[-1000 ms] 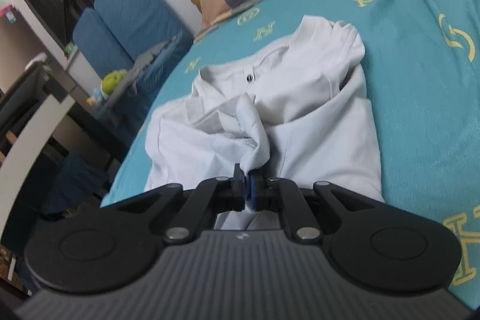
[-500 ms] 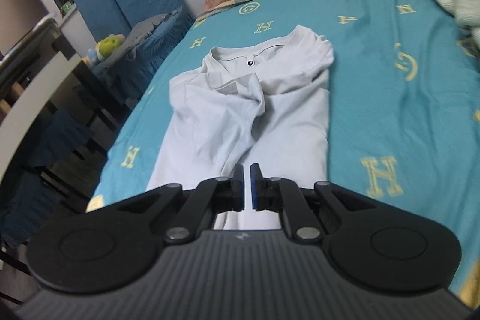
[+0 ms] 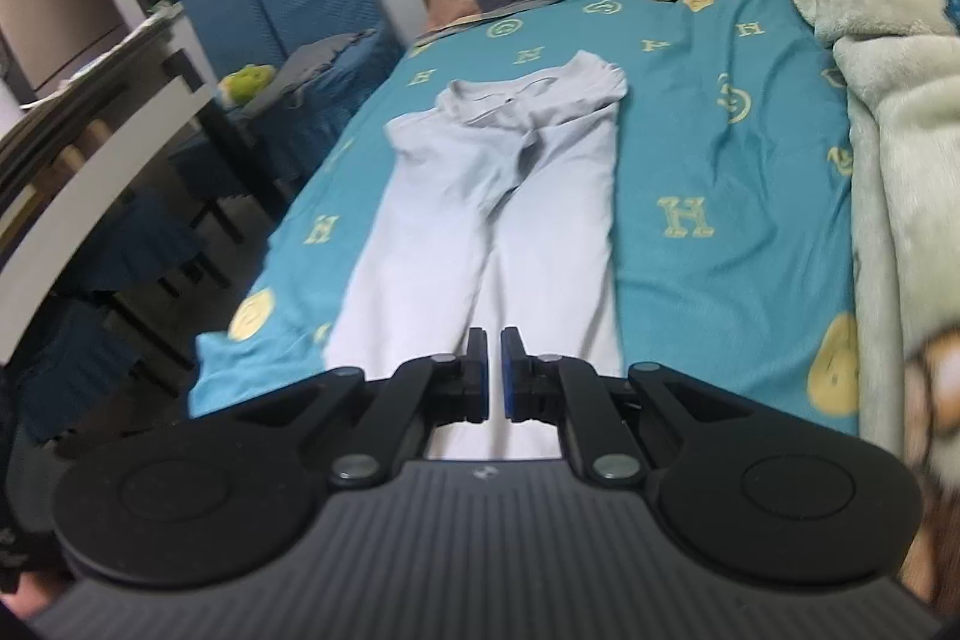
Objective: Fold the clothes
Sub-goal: 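Grasp the hem end of the shirt strip with both grippers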
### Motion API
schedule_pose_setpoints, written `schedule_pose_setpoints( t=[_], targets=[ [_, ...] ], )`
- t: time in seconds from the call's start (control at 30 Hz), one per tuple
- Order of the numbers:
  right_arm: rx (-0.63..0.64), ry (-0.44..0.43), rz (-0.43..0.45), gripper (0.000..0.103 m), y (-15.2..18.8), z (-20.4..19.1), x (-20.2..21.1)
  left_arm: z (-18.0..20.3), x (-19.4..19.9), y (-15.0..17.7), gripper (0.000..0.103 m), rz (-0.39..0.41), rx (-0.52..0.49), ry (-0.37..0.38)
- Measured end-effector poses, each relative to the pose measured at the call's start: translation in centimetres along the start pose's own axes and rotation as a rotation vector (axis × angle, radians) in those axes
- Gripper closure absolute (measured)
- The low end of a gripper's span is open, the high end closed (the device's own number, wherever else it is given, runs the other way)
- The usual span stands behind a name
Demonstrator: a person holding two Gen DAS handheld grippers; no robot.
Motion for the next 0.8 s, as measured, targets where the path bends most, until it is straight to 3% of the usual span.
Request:
schedule_pose_setpoints(
  t=[0.27,0.47,0.57,0.67,0.8],
  targets=[
    [-0.007,-0.017,-0.052,0.095,3.9,-1.0,2.3,0.0,2.2,0.6,0.061,0.026,0.009,-0.023],
    [-0.008,-0.010,-0.053,0.095,4.8,-0.9,3.0,-0.5,2.4,0.7,0.058,0.024,0.019,-0.048],
    [-0.024,-0.011,-0.065,0.095,5.0,-0.6,3.0,-0.8,2.7,0.8,0.052,0.020,0.034,-0.052],
    [-0.053,-0.010,-0.101,0.095,5.2,0.1,2.9,-1.8,2.6,1.0,0.043,-0.026,0.070,-0.060],
    [-0.148,-0.026,-0.172,0.092,6.1,1.8,2.9,-3.7,1.4,2.3,0.037,-0.184,0.092,-0.097]
  ],
)
Point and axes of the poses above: each gripper's, at about its wrist camera, not at the fingertips, and x roughly against the way its jaws point, z to its right, y to its underside, the point moved 9 cm from there along -x, roughly the way its jaws point, and after that the axes turned 7 degrees about x, right-handed, at the moved point
